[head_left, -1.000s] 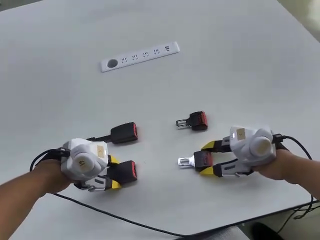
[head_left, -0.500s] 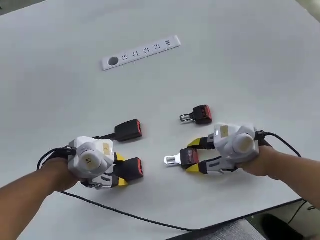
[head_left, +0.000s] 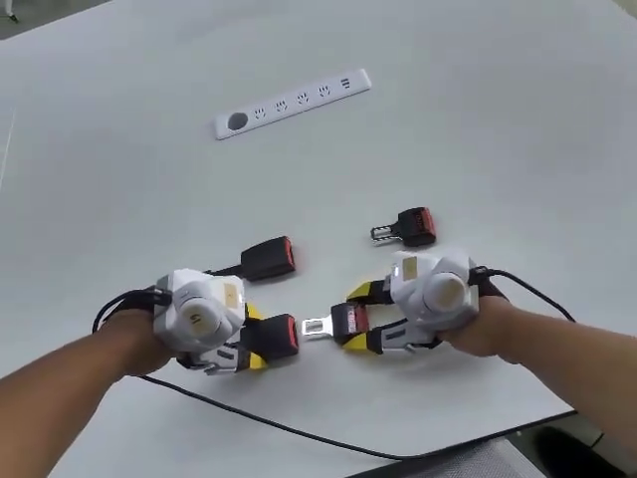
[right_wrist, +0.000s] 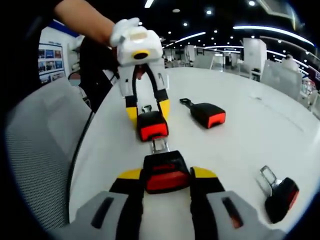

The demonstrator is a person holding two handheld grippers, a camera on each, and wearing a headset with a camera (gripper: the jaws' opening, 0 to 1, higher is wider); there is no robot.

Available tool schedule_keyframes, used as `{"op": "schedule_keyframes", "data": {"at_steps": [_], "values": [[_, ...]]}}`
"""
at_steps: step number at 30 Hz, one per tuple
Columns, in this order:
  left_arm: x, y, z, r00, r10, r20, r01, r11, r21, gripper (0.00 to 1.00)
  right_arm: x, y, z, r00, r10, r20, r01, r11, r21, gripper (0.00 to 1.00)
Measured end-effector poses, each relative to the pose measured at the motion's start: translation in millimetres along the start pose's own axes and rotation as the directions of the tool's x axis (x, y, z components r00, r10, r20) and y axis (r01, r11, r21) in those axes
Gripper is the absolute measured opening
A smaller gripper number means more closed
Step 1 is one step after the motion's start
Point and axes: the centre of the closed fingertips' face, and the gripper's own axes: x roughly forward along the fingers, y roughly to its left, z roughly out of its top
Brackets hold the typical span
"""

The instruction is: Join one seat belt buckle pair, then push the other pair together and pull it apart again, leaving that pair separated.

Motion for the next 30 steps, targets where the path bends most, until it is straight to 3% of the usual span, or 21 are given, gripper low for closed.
{"op": "schedule_keyframes", "data": {"at_steps": [7, 8, 12, 18, 23, 30], "values": [[-0.1, -0.3, 0.1, 1.0, 0.003, -0.004, -0.003, 1.0, 0.0, 0.34, 9.8, 6.5, 5.1, 0.9997, 0.025, -0.008, -0.025, 1.0, -0.008, 0.35], [-0.1, -0.2, 0.1, 1.0, 0.005, -0.007, -0.005, 1.0, 0.003, 0.34, 12.0, 7.8, 5.3, 0.9993, 0.033, -0.019, -0.033, 0.999, -0.036, 0.35], [-0.1, -0.7, -0.6, 0.9998, 0.007, -0.021, -0.007, 1.0, 0.014, 0.34, 21.0, 9.3, 9.6, 0.9986, 0.034, -0.04, -0.036, 0.998, -0.042, 0.35], [0.4, -1.7, -0.8, 0.9999, 0.003, -0.012, -0.003, 0.999, 0.037, 0.33, 24.5, 11.1, 10.6, 0.9986, 0.021, -0.048, -0.021, 1.0, -0.002, 0.35], [0.5, -1.6, -0.5, 0.9999, -0.004, -0.014, 0.004, 0.999, 0.04, 0.33, 37.6, 14.6, 18.0, 0.9977, 0.021, -0.065, -0.021, 1.0, -0.003, 0.35], [-2.4, -4.3, -1.0, 1.0, -0.005, -0.003, 0.005, 0.999, 0.045, 0.33, 36.8, 15.4, 15.9, 0.9939, 0.04, -0.103, -0.042, 0.999, -0.008, 0.35]]}}
